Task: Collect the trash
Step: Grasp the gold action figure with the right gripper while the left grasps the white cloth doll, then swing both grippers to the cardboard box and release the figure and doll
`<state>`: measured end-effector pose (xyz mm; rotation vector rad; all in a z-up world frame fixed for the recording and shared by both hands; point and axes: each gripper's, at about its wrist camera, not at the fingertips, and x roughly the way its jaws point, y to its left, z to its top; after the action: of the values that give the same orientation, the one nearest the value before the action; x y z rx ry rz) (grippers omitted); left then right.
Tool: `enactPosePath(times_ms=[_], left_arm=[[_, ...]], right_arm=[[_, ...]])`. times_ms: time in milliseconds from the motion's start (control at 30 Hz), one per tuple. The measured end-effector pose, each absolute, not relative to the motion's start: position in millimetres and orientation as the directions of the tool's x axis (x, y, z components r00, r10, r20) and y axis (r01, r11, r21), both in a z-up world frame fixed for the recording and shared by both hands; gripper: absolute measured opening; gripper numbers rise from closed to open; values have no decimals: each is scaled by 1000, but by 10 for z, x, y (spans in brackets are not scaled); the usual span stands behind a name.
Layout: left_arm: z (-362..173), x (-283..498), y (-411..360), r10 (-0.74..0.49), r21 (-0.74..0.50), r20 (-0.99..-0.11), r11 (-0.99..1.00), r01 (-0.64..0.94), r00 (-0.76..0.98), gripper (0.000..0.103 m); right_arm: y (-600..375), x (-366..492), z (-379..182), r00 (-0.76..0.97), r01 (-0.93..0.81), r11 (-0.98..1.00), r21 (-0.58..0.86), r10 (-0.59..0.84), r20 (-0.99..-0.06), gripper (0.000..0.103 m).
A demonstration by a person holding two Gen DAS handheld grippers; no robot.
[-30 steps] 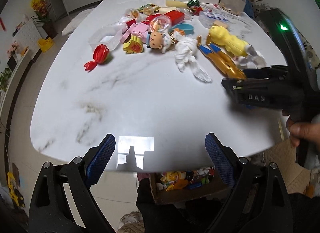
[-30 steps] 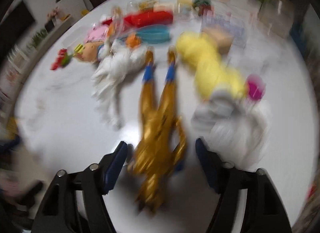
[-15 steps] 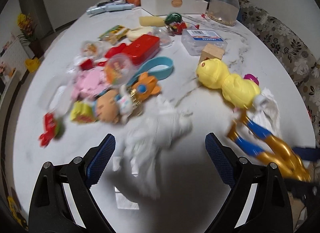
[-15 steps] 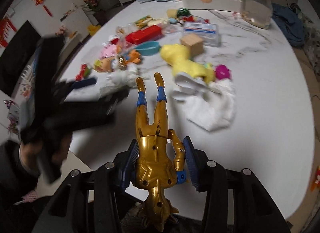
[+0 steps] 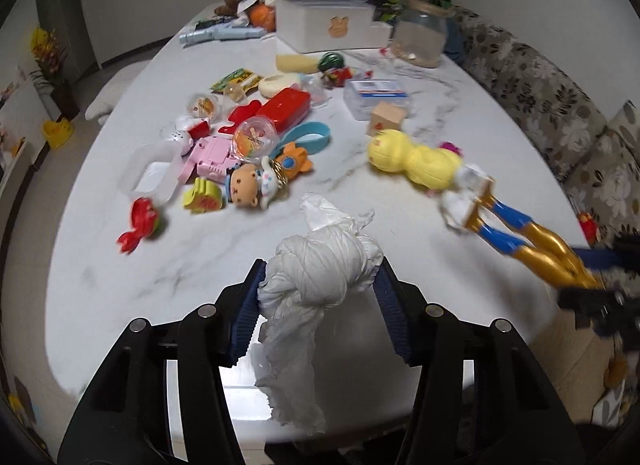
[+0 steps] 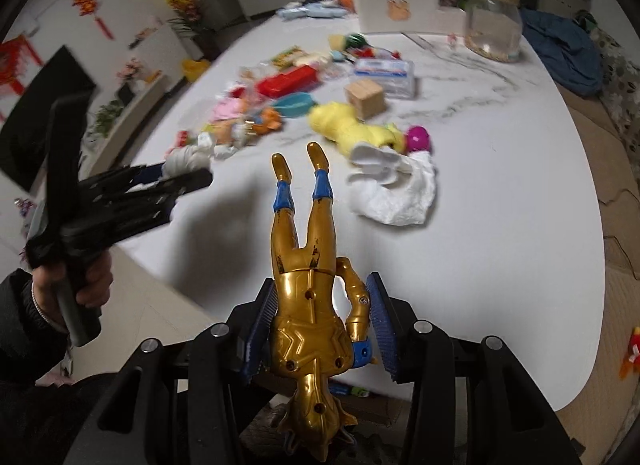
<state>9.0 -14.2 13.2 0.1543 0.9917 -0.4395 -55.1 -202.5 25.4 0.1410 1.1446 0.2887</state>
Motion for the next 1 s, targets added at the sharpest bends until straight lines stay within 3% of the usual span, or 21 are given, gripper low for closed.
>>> enactPosePath(times_ms=[167, 367, 433, 467, 500, 533, 633, 800, 900, 1000], left_arm=[[329, -663, -90, -325, -74, -842, 860, 505, 430, 54], [59, -1222, -164, -299, -69, -896, 823, 564, 327, 56], [-123, -1307, -170, -282, -72, -915, 819, 569, 290, 64], [-203, -1329, -166, -269, -68, -922, 821, 567, 278, 74], [-293, -1329, -160, -250, -60, -930, 827, 559, 270, 84], [-387, -1312, -148, -237, -59, -937, 833, 551, 257, 87], [-705, -1210, -75, -210, -93, -962, 852, 516, 172, 88], [-656, -1088, 45, -211, -96, -960, 869, 486, 187, 88], [-467, -971, 61, -227, -87, -945, 868, 490, 235, 88], [-277, -799, 38, -245, -78, -926, 868, 490, 287, 88]], right_arm=[[-1957, -969, 384, 309, -293, 916, 275, 362, -879, 45], [-1899, -1363, 158, 139, -421, 852, 312, 401, -906, 45], [-1878, -1410, -28, 74, -443, 838, 318, 388, -919, 46], [-1861, -1409, -145, 49, -450, 833, 322, 383, -923, 47], [-1845, -1402, -235, 38, -456, 830, 322, 379, -924, 60], [-1819, -1374, -386, 22, -462, 829, 314, 364, -931, 68], [-1785, -1305, -615, 10, -455, 844, 285, 325, -946, 71], [-1987, -1043, -322, 160, -349, 891, 290, 362, -919, 72], [-2179, -674, -161, 313, -223, 950, 219, 283, -907, 83], [-2362, -307, -149, 400, -89, 977, 192, 212, -892, 84]])
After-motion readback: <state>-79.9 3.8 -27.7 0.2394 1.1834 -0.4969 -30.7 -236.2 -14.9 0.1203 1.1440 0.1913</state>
